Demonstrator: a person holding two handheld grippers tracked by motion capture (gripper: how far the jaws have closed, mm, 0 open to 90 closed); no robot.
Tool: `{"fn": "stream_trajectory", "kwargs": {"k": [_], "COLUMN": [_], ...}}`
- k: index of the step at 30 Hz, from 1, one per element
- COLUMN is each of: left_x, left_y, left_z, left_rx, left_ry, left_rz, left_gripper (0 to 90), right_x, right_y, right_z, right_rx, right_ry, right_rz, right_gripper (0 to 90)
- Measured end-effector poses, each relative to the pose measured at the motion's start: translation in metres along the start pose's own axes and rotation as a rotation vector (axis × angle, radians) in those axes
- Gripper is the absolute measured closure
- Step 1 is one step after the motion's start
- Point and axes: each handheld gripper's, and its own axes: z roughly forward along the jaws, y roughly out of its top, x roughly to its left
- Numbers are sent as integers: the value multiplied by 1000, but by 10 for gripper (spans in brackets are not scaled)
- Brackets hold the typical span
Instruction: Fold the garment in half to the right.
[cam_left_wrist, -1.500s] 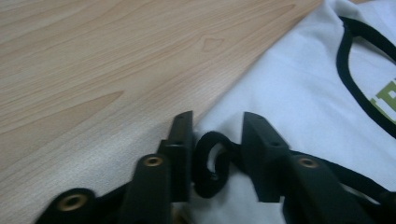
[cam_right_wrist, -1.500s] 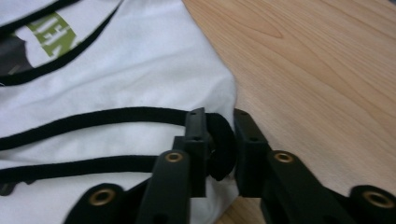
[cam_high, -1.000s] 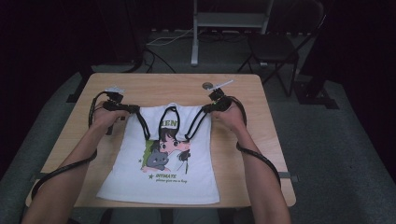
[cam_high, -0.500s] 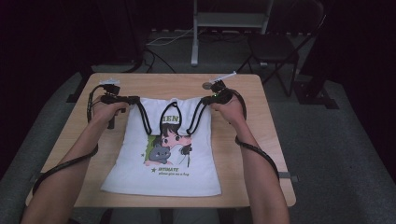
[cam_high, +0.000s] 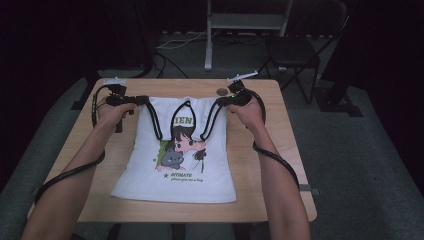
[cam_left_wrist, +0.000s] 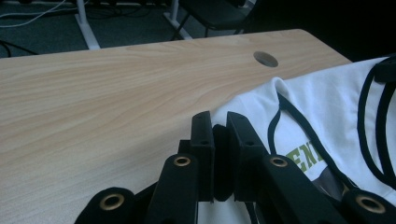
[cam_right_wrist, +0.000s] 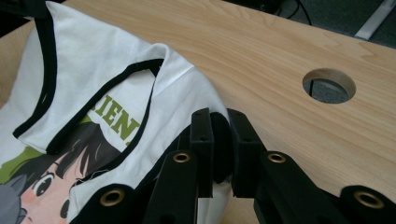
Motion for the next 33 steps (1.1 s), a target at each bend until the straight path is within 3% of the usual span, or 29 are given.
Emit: {"fn": "stream_trajectory", "kwargs": {"k": [9, 20, 33], "left_x": [2, 2, 5], "left_y": [-1, 7, -3], "left_z": [-3, -12, -15], "left_rx": [-19, -70, -56], "left_ry": [-9, -21, -30], "left_rz": [-9, -19, -28], "left_gripper": [819, 819, 820], "right_x": [0, 2, 2], "right_y": [3, 14, 7], "right_z": [-1, -10, -13], "right_rx": [-10, -65, -49], "right_ry": [9, 12, 17], "right_rz": [7, -7, -28], "right_gripper": [826, 825, 826]}}
